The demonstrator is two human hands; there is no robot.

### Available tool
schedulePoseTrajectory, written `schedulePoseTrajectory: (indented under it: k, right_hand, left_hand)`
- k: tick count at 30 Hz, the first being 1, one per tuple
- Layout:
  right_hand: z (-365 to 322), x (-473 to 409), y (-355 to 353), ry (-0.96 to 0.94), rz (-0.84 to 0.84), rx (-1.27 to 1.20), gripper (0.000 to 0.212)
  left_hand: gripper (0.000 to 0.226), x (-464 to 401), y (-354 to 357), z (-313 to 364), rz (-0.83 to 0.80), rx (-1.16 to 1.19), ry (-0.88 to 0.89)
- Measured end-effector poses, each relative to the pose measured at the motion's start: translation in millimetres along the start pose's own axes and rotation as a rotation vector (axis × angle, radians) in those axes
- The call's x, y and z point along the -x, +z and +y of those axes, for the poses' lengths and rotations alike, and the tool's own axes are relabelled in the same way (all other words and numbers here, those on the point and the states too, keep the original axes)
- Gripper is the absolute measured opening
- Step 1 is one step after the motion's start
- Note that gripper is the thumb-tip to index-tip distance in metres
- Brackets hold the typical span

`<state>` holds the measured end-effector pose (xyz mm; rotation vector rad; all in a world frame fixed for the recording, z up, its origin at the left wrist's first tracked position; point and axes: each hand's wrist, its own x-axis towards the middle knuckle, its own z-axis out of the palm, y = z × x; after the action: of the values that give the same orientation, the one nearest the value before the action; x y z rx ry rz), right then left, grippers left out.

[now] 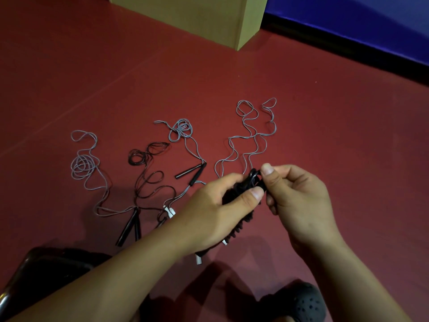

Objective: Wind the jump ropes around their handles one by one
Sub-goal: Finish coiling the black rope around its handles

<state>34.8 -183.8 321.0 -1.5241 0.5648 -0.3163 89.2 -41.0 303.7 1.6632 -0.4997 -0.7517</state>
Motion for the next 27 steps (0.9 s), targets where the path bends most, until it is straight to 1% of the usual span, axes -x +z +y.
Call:
schedulePoseTrajectory:
  k: [3, 9, 15, 17, 20, 22, 25, 27]
  right_hand:
    - [0.6, 0.3, 0.0, -0.017, 0.007, 0.005, 0.025]
    - [-1.0, 2.4, 2.9, -0.033, 0.006, -0.004, 0.02]
    - [-4.4, 3.7, 2.7, -0.064, -0.006, -0.026, 0.024]
    - [-3.7, 3.4, 2.3, -0.068, -0.016, -0.012, 0.027]
    - [-2.0, 2.2, 1.0, -0.063, -0.04, 0.024, 0.036]
    - [-2.0, 1.2, 0.8, -0.036, -0.073, 0.03, 0.038]
    - [-1.5, -0.3, 0.2, 0.052, -0.114, -0.023, 0.03]
    - [0.5, -1.4, -0.5, 0.098, -0.127, -0.062, 0.028]
  left_hand:
    - [0.047, 0.6, 0.1, 1.1, -0.007, -0.017, 0.002]
    - [0.03, -1.0, -3.2, 0.3, 0.036, -0.042, -0.04]
    - [0.042, -2.3, -3.4, -0.5, 0.138, -0.088, -0.045]
    - [0.042, -2.0, -3.4, -0.4, 0.184, -0.129, -0.042]
    - [0.04, -1.2, -4.0, -1.5, 0.229, -0.193, -0.035]
    - [0.042, -0.7, -5.0, -2.9, 0.232, -0.221, -0.028]
    - [0.045, 0.4, -6.3, -3.4, 0.191, -0.264, -0.006]
    - [0.045, 0.4, -7.0, -3.4, 0.17, -0.274, -0.007]
